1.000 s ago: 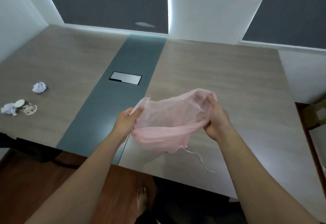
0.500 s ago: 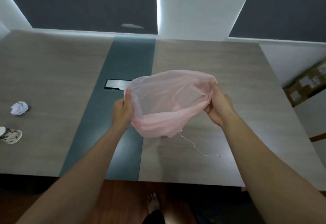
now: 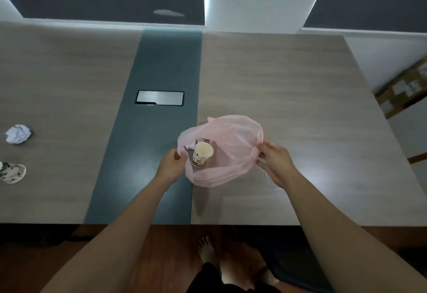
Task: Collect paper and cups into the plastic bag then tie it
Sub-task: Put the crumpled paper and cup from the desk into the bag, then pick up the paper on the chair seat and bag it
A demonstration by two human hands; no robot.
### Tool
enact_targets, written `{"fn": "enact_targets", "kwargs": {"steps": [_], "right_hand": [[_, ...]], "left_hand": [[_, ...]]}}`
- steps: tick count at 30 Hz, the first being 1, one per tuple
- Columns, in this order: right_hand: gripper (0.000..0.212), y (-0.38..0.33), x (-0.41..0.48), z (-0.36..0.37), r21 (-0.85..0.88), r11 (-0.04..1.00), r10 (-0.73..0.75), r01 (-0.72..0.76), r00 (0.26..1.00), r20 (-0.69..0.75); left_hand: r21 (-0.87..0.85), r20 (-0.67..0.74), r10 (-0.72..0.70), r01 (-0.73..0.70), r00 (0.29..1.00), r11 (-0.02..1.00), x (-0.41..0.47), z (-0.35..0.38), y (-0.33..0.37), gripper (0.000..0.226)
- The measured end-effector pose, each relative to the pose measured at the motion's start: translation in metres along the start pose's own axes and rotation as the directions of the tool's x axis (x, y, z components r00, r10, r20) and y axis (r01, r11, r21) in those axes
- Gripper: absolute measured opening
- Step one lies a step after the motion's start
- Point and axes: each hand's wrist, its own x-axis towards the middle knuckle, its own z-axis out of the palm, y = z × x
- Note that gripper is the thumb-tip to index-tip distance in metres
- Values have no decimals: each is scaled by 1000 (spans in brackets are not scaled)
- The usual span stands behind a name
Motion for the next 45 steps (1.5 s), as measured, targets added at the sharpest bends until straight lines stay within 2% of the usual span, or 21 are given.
{"fn": "enact_targets", "kwargs": {"steps": [3,4,5,7,8,10,13,15,17,19,20,23,25,27,29,31,33,35,38,45], "right_hand": [[20,3,-10,-5,-4,999,-43,43,999,7],[19,6,-13,-8,-21,998,-55,55,998,7],[19,8,-16,-12,-48,997,-62,63,998,12],[24,16,-20,-26,-111,992,-59,60,998,15],[30,22,-22,-34,-141,988,-56,56,998,10],[40,29,-29,-51,-189,981,-49,45,999,-14],[40,41,-46,-79,-230,972,-55,51,998,-15],[38,48,-61,-100,-254,965,-63,58,998,-11],[36,56,-79,-123,-322,944,-76,67,997,-16],[38,68,-97,-149,-461,885,-82,72,997,-2],[43,77,-107,-161,-533,843,-66,66,998,18],[79,106,-139,-196,-684,728,-19,41,999,39],[101,124,-158,-217,-756,654,-6,35,999,40],[120,138,-177,-236,-831,557,90,2,994,62],[128,160,-192,-253,-939,342,214,-24,975,53],[111,188,-197,-267,-986,166,166,3,986,31],[77,210,-196,-269,-996,85,3,4,1000,5],[60,220,-194,-263,-999,41,-71,-18,997,-21],[56,225,-191,-254,-997,-8,-69,-77,995,-77],[44,237,-187,-257,-988,-124,-168,-95,983,-74]], "left_hand": [[-62,-20,62,-63,998,996,0,4,-6,21],[-76,-19,49,-50,999,996,-2,5,-8,26],[-96,-20,19,-21,1000,995,-5,6,-10,42],[-84,-74,-51,45,996,995,-12,6,-10,93],[-79,-111,-44,35,993,996,-18,6,-8,104],[-54,-193,45,-57,980,997,-33,9,-1,102],[-11,-322,162,-175,933,985,-61,17,9,94],[58,-404,309,-312,861,948,-85,25,15,81],[148,-412,506,-492,758,858,-107,39,18,58],[208,-304,651,-618,696,758,-129,62,20,38],[207,-216,686,-654,695,728,-140,76,19,33],[176,116,707,-715,698,677,-172,123,7,31],[198,317,679,-747,662,635,-193,155,-3,28],[228,480,627,-777,614,587,-217,184,-10,40],[293,651,473,-771,594,565,-239,213,-17,60],[388,776,262,-761,574,521,-254,239,-29,73],[485,770,172,-739,614,468,-261,262,-42,73],[571,674,211,-680,708,460,-266,278,-49,65],[652,544,292,-615,787,443,-272,289,-54,59],[666,504,328,-601,799,442,-268,292,-64,54]]}}
